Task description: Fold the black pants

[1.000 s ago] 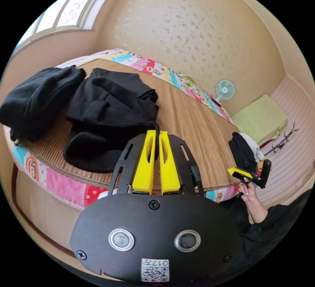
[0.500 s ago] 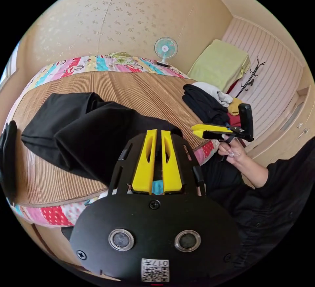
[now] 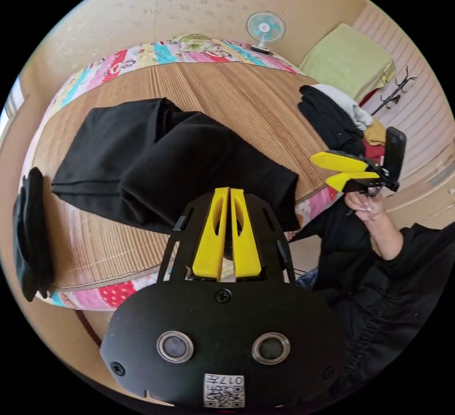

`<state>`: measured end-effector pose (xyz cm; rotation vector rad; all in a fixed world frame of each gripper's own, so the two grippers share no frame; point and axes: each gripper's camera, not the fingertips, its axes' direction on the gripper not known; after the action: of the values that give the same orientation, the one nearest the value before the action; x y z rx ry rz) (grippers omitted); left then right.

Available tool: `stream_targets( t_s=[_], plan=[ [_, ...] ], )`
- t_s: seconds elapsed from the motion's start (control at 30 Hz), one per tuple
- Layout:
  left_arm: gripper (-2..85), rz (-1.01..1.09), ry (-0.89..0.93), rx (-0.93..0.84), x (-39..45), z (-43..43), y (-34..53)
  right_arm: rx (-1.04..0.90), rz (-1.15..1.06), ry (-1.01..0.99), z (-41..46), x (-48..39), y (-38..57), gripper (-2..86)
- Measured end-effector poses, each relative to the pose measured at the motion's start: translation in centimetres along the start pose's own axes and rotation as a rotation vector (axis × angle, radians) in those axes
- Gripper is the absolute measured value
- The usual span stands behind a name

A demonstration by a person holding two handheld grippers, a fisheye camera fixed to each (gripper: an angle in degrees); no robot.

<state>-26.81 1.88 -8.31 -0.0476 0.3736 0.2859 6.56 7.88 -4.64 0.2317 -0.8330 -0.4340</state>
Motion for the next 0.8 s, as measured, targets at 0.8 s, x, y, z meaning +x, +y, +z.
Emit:
stream_targets(
  t_s=[0.8],
  plan=[
    [12.9, 0.663, -0.159, -0.034, 8.1, -2.0, 7.0, -0.049, 0.147, -0.038, 1.1, 4.4, 1.2, 13.2]
  ],
)
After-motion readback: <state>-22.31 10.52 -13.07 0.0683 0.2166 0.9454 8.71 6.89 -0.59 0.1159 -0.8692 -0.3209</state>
